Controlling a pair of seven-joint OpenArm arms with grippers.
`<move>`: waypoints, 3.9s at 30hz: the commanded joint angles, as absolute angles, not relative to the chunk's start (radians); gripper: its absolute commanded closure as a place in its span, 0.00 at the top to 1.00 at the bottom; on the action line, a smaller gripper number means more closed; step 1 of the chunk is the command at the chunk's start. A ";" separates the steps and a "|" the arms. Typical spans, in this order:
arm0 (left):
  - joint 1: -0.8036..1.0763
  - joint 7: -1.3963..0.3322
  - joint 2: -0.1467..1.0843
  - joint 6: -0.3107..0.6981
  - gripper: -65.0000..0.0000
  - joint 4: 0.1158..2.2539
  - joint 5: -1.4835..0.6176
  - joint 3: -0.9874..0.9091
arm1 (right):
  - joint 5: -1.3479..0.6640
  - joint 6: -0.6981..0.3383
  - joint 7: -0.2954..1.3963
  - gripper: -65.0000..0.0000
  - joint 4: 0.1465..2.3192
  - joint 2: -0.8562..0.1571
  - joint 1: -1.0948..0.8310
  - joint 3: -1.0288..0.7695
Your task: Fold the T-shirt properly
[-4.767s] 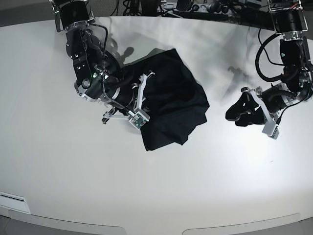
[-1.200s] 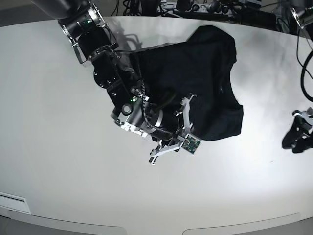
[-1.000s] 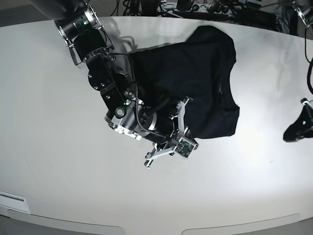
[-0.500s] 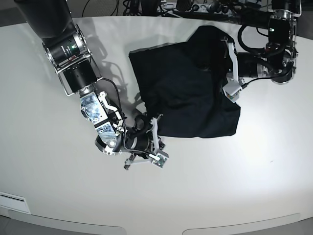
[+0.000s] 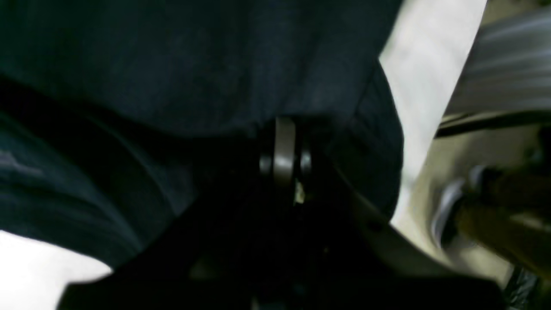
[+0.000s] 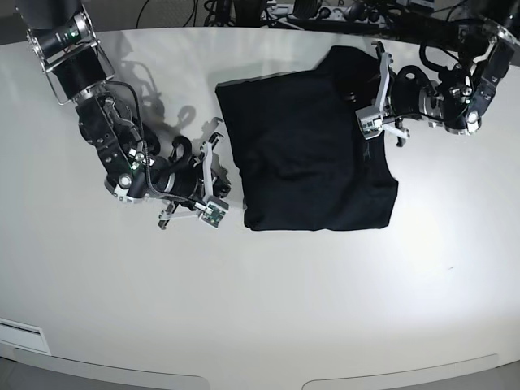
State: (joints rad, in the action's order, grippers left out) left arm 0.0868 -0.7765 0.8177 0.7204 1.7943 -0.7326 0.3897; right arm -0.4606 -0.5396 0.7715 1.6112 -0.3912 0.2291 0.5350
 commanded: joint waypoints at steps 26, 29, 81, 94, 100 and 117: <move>0.004 -0.867 0.845 0.698 0.00 1.761 -0.699 0.606 | -0.339 -0.635 0.534 0.00 1.328 -0.159 0.500 0.477; 0.007 -0.860 0.845 0.698 0.00 1.761 -0.673 0.606 | -0.342 -0.673 0.544 0.00 1.254 -0.117 0.527 0.477; -0.373 -0.507 0.567 0.677 0.00 1.655 -0.437 0.338 | -0.547 -0.627 0.722 0.00 2.260 -0.231 -0.359 0.024; 0.104 -0.930 0.585 0.698 0.00 1.990 -1.279 -0.197 | -1.198 -0.698 0.861 0.00 2.356 -0.230 -0.542 -0.309; 0.394 -1.036 0.581 0.698 0.00 2.230 -1.412 -0.403 | -1.459 -0.698 1.089 0.00 2.356 -0.212 -0.689 -0.470; 1.106 -1.265 0.421 0.698 0.00 2.356 -1.484 -0.719 | -1.484 -0.698 1.386 0.00 2.356 -0.133 -1.156 -0.779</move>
State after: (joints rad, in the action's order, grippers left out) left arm 1.0958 -1.2736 0.4145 0.6933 2.3432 -1.4590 -0.7109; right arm -1.4586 -0.6933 1.3914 2.3432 -0.1299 -1.1416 -0.7734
